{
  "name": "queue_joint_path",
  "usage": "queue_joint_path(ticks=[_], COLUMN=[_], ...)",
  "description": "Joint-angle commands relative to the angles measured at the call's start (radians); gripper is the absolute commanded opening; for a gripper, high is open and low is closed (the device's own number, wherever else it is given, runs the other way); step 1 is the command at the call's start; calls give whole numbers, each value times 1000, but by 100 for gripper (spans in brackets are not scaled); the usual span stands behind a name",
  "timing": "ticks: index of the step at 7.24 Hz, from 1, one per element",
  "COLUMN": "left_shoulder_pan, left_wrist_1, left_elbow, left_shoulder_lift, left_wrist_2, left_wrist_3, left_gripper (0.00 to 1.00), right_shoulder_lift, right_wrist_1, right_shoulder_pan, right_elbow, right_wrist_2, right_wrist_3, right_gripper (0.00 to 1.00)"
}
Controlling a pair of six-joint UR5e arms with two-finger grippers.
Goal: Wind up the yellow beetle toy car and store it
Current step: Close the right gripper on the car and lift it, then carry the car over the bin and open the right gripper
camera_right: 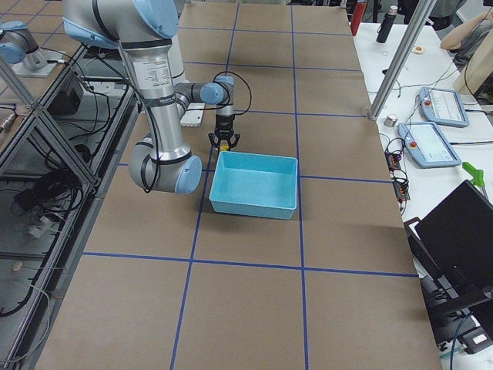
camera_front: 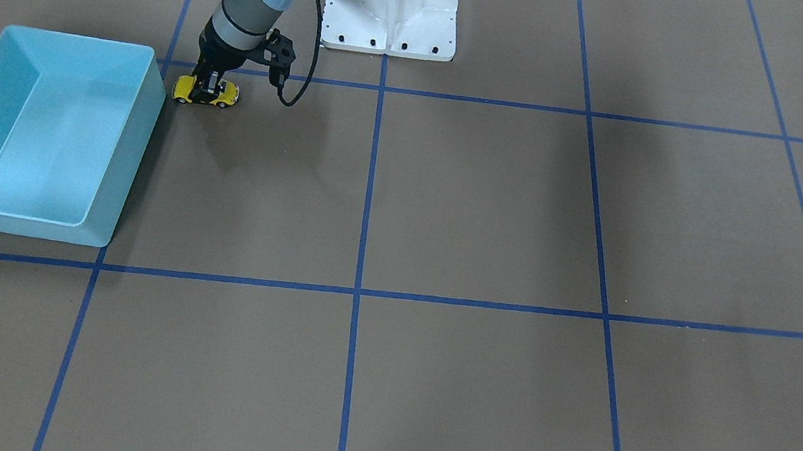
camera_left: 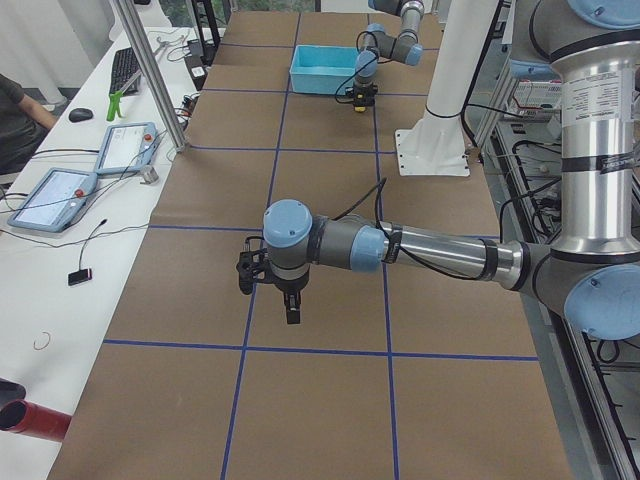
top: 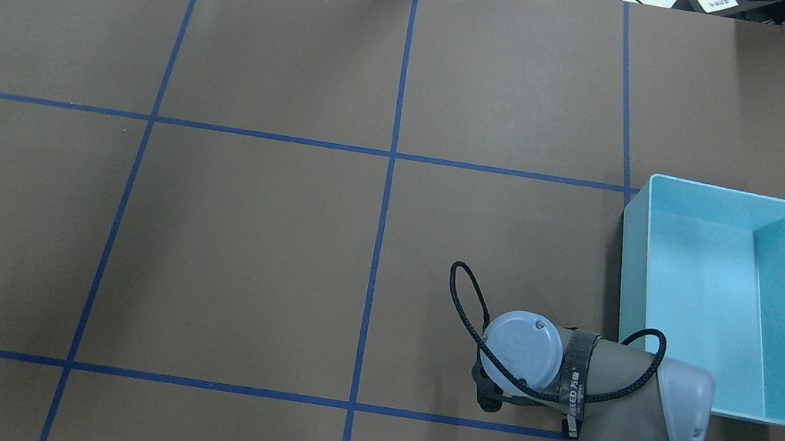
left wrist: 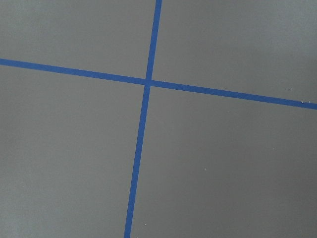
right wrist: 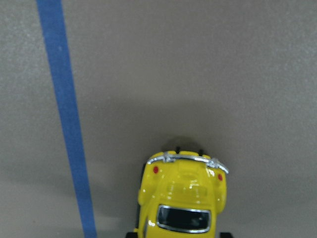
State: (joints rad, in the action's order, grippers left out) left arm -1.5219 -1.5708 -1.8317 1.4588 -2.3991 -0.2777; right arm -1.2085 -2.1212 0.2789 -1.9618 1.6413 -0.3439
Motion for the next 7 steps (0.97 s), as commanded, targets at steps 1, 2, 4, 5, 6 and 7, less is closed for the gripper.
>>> queue_joint_path(ticks=[1, 2, 4, 5, 6, 7], left_shoulder_pan=[-6, -6, -6, -7, -11, -14], left_wrist_1=[0, -2, -2, -2, -2, -2], left_elbow=[2, 2, 3, 6, 6, 6], left_shoulder_lift=[0, 2, 2, 2, 2, 2], left_wrist_2=[-2, 0, 2, 2, 2, 2], left_wrist_3=[0, 0, 0, -2, 0, 0], left_gripper=[100, 100, 100, 100, 100, 100], right_shoulder_lift=[48, 103, 126, 107, 19, -41], right_wrist_1=[-110, -193, -279, -278, -269, -209], right_shoulder_pan=[64, 115, 245, 328, 379, 428], right_elbow=[-58, -86, -141, -156, -196, -201], right_wrist_2=[40, 40, 42, 34, 35, 43], right_wrist_3=[-45, -79, -259, -387, -471, -490], right_gripper=[4, 4, 4, 4, 4, 5])
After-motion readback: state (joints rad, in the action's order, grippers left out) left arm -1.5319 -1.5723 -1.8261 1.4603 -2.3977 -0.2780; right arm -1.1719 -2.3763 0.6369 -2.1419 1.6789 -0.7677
